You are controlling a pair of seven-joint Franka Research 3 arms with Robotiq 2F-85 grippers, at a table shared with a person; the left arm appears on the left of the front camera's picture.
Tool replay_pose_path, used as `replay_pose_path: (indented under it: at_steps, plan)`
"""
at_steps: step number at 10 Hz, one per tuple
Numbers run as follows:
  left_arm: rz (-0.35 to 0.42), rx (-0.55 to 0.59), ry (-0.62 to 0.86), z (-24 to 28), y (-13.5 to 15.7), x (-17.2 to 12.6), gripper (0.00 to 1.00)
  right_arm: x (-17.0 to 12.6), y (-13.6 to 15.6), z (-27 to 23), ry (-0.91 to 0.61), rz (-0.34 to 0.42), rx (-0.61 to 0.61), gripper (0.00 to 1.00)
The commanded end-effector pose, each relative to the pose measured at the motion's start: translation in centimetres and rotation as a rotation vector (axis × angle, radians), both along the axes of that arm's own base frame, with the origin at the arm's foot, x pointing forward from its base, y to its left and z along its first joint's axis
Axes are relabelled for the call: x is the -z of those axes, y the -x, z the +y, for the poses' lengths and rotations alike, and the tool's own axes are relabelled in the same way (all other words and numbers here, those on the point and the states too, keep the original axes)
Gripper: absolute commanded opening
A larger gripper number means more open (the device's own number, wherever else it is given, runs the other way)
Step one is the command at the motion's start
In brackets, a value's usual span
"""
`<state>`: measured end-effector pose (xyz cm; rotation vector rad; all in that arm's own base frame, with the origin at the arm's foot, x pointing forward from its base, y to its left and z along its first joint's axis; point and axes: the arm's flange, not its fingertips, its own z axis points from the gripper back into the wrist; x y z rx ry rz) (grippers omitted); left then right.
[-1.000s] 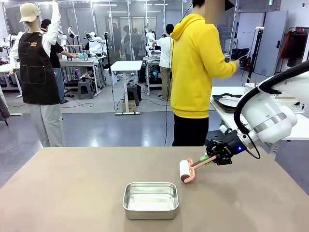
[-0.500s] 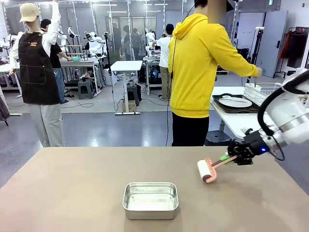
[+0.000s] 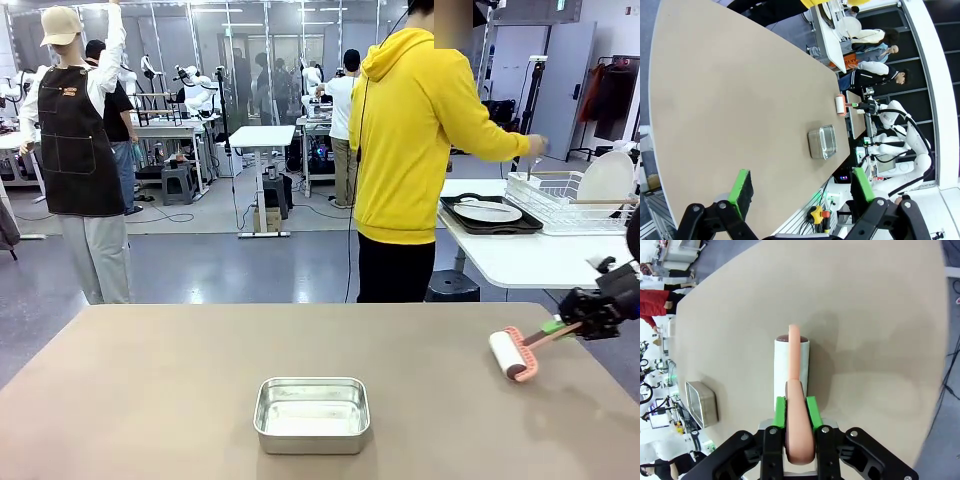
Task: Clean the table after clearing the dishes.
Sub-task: When the right (or left) Handle tray is removed, use the right hand (or left hand) to clean the right (or left) side of the table with the Lint Roller.
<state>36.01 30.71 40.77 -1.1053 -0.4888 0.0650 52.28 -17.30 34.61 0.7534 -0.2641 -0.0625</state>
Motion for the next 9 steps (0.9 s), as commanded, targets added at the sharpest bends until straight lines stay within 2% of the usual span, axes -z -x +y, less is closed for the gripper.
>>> replay_pose_path:
  at_steps: [1, 5, 7, 9]
  plan:
    - [-0.020, 0.004, 0.013, 0.1, 0.3, -0.1, 1.00, 0.1, -0.2, -2.3, 0.031, -0.033, -0.029, 0.21]
    - [-0.020, 0.004, 0.013, 0.1, 0.3, -0.1, 1.00, -2.8, 0.5, -8.0, 0.036, -0.050, 0.021, 0.21]
    - [-0.020, 0.004, 0.013, 0.1, 0.3, -0.1, 1.00, -4.9, 1.6, -6.9, 0.004, -0.066, -0.054, 0.21]
    - [-0.020, 0.004, 0.013, 0.1, 0.3, -0.1, 1.00, -7.6, 4.0, -6.7, -0.029, -0.097, -0.105, 0.21]
